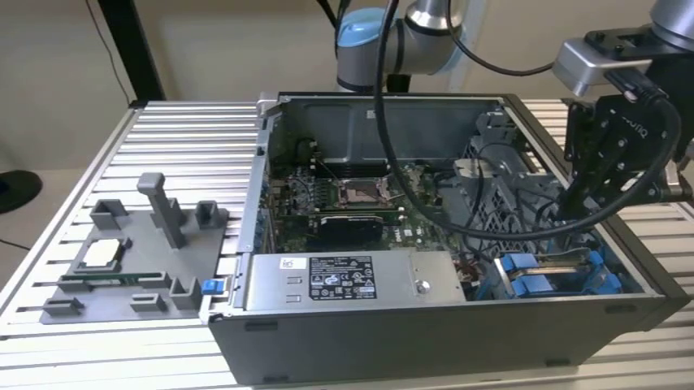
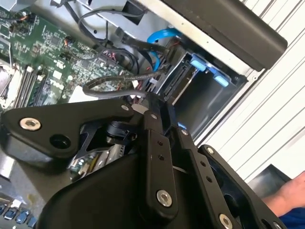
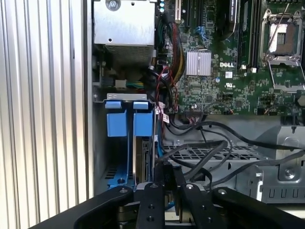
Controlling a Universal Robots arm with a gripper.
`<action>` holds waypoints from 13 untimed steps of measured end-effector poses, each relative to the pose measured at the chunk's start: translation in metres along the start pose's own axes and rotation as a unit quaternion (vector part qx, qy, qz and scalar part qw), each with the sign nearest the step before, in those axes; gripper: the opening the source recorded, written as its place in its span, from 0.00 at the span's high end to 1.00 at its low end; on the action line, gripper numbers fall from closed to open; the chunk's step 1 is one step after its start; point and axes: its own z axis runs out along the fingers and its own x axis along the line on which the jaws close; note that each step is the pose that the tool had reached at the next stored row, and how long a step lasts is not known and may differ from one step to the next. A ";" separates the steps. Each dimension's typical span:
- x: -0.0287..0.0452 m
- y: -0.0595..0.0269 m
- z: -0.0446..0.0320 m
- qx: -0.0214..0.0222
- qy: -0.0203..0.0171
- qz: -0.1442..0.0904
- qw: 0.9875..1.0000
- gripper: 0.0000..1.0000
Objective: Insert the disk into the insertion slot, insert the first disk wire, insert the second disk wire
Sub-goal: 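Insert the first disk wire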
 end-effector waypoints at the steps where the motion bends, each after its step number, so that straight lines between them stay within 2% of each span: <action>1: 0.0011 -0.0018 0.0005 0.000 0.000 0.000 1.000 1.00; 6: 0.0058 -0.0024 0.0058 0.000 0.000 0.008 1.000 1.00; 13: 0.0075 -0.0023 0.0151 0.001 0.001 0.028 1.000 1.00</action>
